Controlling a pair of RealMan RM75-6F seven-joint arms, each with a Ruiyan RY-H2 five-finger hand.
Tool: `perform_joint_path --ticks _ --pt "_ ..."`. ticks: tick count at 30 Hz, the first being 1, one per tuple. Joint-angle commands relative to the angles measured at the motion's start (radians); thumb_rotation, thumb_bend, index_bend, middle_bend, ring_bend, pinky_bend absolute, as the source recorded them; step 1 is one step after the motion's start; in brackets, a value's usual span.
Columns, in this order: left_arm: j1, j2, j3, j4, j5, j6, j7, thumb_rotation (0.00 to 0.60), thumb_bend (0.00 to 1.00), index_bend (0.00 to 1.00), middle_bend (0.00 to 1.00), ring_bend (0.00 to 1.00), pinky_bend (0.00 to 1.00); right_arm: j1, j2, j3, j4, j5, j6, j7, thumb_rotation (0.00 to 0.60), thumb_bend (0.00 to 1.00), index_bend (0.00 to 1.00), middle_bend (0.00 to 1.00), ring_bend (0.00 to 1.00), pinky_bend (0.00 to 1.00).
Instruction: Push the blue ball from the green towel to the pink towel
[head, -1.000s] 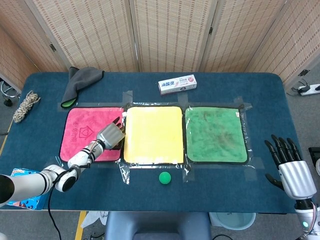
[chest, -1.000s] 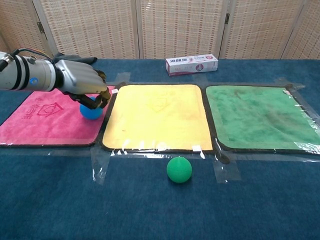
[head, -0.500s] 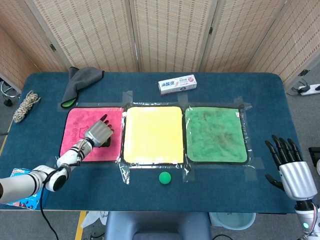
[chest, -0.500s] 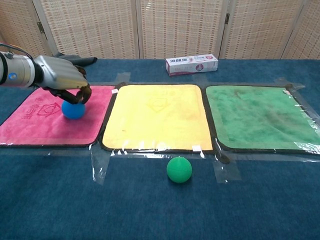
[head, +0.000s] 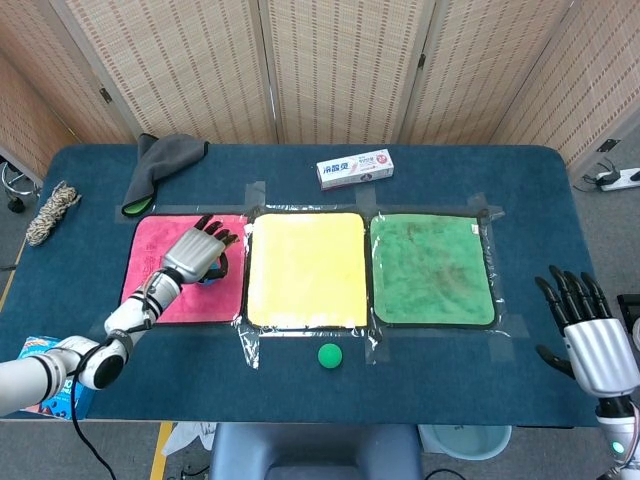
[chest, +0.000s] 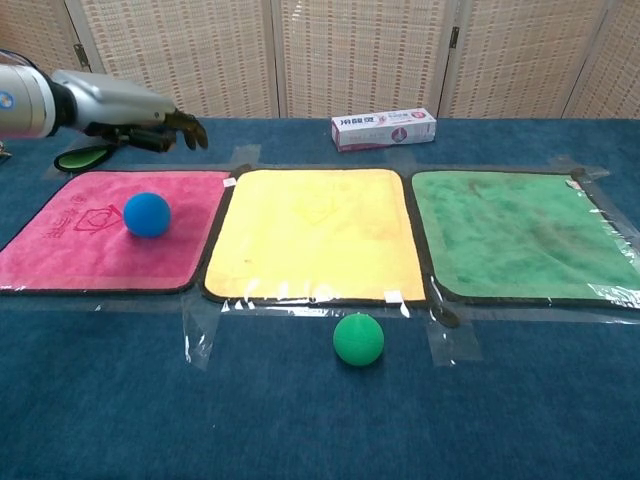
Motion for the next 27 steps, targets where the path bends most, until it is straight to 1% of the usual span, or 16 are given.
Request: perform_joint_path --ticks 1,3,6,11,14,18,24,27 --pt "0.12 0.06 -0.062 -0.082 0.061 0.156 -0.123 0.117 0.87 0.16 0.2 0.1 0.0 0.004 0.032 -0.003 -0.012 0.014 -0.024 0.042 0.6 0.06 0.0 0.0 0.0 0.0" --pt "0.161 0.074 -0.063 -0.105 0.067 0.211 -0.128 0.216 0.87 0.16 0.19 0.1 0.0 0.008 0.049 -0.005 -0.013 0.019 -0.038 0.069 0.6 0.06 0.0 0.0 0.0 0.0" --pt "0.23 0.109 -0.064 -0.163 0.061 0.295 -0.137 0.251 0.87 0.15 0.18 0.1 0.0 0.018 0.068 -0.012 -0.006 0.009 -0.056 0.126 0.6 0.06 0.0 0.0 0.0 0.0" --pt "0.357 0.176 -0.071 -0.26 0.065 0.425 -0.21 0.271 0.83 0.15 0.17 0.09 0.0 0.033 0.089 -0.021 0.004 -0.007 -0.08 0.166 0.6 0.06 0.0 0.0 0.0 0.0" --pt "0.443 0.202 -0.057 -0.287 0.094 0.514 -0.244 0.286 0.83 0.16 0.17 0.09 0.0 0.038 0.091 -0.023 0.01 -0.017 -0.08 0.177 0.6 0.06 0.0 0.0 0.0 0.0" --pt "0.557 0.218 -0.02 -0.278 0.159 0.632 -0.261 0.31 0.83 0.16 0.17 0.09 0.0 0.036 0.087 -0.025 0.023 -0.031 -0.063 0.203 0.6 0.06 0.0 0.0 0.0 0.0" --pt "0.707 0.178 -0.003 -0.23 0.247 0.825 -0.287 0.322 0.83 0.17 0.17 0.09 0.0 0.023 0.086 -0.022 -0.001 -0.011 -0.049 0.178 0.6 0.06 0.0 0.0 0.0 0.0" --pt "0.756 0.174 0.015 -0.226 0.28 0.859 -0.294 0.322 0.83 0.18 0.17 0.09 0.0 0.017 0.085 -0.026 -0.018 -0.008 -0.047 0.172 0.6 0.06 0.0 0.0 0.0 0.0"
